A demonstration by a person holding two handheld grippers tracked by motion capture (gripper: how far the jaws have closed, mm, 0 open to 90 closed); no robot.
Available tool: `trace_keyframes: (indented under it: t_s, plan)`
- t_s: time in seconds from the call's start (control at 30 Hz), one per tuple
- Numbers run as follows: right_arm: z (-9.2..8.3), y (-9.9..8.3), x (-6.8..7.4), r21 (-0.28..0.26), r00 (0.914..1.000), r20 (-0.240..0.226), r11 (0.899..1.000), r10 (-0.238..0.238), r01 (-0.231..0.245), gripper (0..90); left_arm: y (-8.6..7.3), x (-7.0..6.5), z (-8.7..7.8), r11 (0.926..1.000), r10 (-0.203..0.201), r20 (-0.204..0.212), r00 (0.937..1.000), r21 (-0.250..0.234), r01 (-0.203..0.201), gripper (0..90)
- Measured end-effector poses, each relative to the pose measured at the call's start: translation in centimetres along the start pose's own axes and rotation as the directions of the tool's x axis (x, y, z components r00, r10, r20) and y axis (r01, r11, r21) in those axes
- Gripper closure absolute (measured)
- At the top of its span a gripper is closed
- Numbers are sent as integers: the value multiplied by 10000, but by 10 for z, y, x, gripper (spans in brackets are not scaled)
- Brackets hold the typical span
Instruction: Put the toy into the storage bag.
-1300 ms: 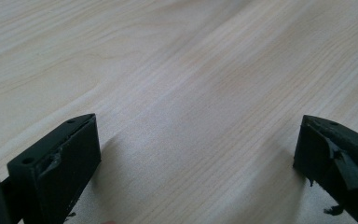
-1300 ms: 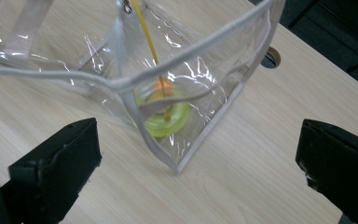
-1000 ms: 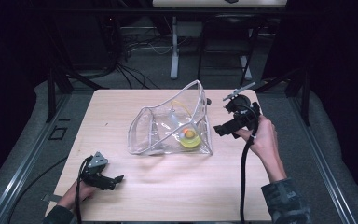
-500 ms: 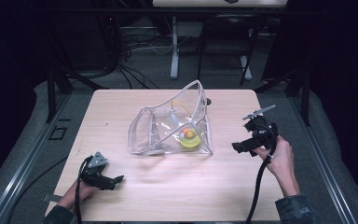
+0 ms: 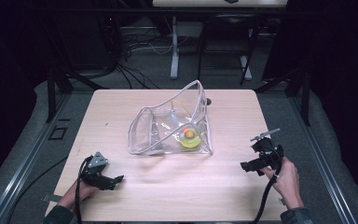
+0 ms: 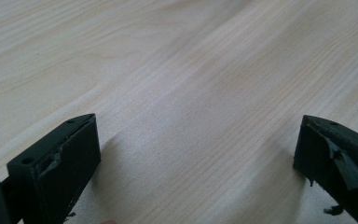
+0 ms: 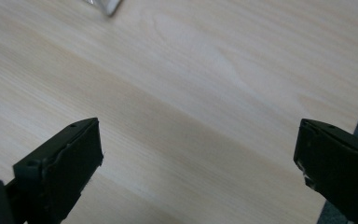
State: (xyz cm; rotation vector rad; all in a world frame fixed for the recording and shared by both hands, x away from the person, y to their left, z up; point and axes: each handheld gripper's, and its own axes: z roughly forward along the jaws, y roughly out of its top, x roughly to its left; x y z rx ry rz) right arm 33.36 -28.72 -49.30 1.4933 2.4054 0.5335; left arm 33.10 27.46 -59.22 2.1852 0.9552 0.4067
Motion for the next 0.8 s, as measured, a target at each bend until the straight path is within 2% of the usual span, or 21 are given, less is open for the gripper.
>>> trace_keyframes:
  t_s: [0.1,0.13,0.17,0.2,0.27,0.37,0.43,0.47,0.67,0.73,0.77,0.8]
  plan:
    - [8,-9,0,93,10000,-83,10000,-1,1,1,0,0,0,10000,1,2,10000,4,-1,2]
    - [16,-18,-1,105,10000,-39,9999,72,-71,1,0,0,0,10000,-6,-1,10000,-2,6,2]
    - [16,-18,-1,105,10000,-39,9999,72,-71,1,0,0,0,10000,-6,-1,10000,-2,6,2]
    - [25,-27,-2,33,9998,-88,9998,187,-187,3,0,0,0,10000,-9,0,10000,-2,9,2]
    - [32,-34,-3,123,9998,-118,9998,188,-187,2,0,0,0,10000,-6,1,10000,-4,6,2]
    - [39,-39,-4,385,9993,-241,9989,269,-260,0,0,0,0,10000,-35,5,10000,-26,36,1]
    - [43,-42,-4,546,9996,-171,9983,214,-204,0,0,0,0,10000,-43,7,10000,-25,43,1]
    - [45,-44,-4,452,9994,-186,9986,297,-288,0,0,0,0,10000,-48,10,10000,-18,48,1]
    - [50,-48,-6,984,9997,-84,9949,213,-204,0,0,0,0,10000,-39,9,10000,-18,39,1]
    - [52,-50,-6,902,9992,-212,9954,338,-318,0,0,0,0,10000,-36,33,10000,-3,36,1]
    - [53,-50,-7,933,9994,-104,9952,316,-305,0,0,0,0,10000,-33,29,10000,7,33,1]
    - [55,-52,-6,864,9986,-190,9952,485,-467,0,0,0,0,10000,-33,29,10000,7,33,1]
